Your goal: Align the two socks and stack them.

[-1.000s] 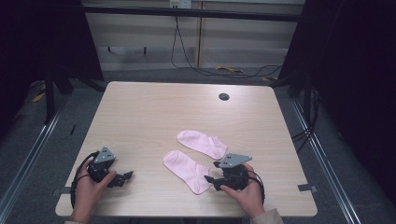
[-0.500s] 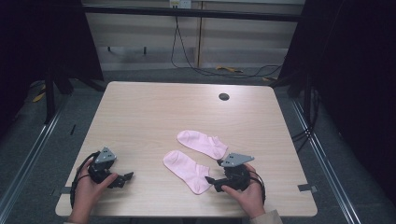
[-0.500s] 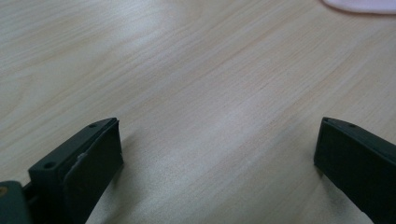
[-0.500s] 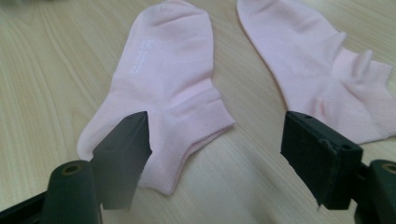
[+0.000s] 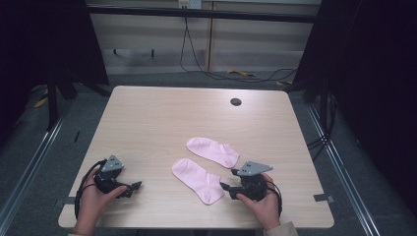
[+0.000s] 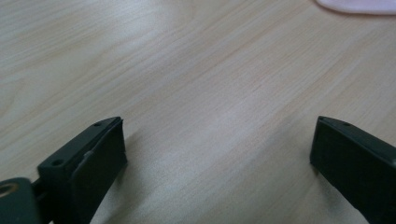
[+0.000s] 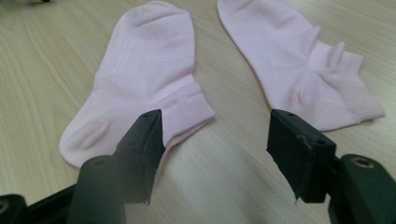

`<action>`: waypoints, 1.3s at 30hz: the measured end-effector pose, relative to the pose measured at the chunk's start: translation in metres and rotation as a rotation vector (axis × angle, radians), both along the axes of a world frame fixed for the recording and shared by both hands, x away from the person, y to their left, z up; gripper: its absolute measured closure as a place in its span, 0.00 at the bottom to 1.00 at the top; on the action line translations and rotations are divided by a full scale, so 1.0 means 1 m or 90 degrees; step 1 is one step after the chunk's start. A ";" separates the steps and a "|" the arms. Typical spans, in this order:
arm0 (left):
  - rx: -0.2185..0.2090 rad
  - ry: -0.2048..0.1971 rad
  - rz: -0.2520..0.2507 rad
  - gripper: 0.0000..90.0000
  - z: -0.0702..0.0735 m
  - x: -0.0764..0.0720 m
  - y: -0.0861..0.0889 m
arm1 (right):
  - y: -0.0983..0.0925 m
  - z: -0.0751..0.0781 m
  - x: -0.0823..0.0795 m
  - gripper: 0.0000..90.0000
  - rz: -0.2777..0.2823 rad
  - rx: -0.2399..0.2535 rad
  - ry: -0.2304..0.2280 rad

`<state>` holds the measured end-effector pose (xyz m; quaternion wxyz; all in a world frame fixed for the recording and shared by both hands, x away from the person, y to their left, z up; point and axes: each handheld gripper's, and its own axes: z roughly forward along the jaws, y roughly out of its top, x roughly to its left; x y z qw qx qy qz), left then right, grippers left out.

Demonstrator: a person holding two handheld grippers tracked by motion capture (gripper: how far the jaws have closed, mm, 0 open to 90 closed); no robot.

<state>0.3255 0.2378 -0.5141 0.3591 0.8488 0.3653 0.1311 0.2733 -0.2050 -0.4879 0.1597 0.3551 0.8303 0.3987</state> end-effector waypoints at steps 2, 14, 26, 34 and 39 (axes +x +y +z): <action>-0.003 -0.004 -0.002 0.12 0.001 0.001 -0.002 | -0.001 0.000 -0.001 0.41 0.004 0.000 0.003; -0.008 -0.019 -0.019 0.18 0.013 0.002 -0.018 | 0.010 -0.005 -0.001 0.40 0.021 -0.002 0.015; -0.034 -0.011 -0.058 0.20 0.024 0.005 -0.053 | -0.005 -0.005 0.005 0.46 -0.008 -0.075 -0.003; -0.047 0.002 -0.065 0.25 0.029 0.022 -0.083 | -0.012 -0.001 0.007 0.56 -0.025 -0.012 -0.013; -0.032 0.002 -0.073 0.37 0.031 0.032 -0.100 | -0.005 -0.004 0.005 0.64 -0.010 -0.017 -0.013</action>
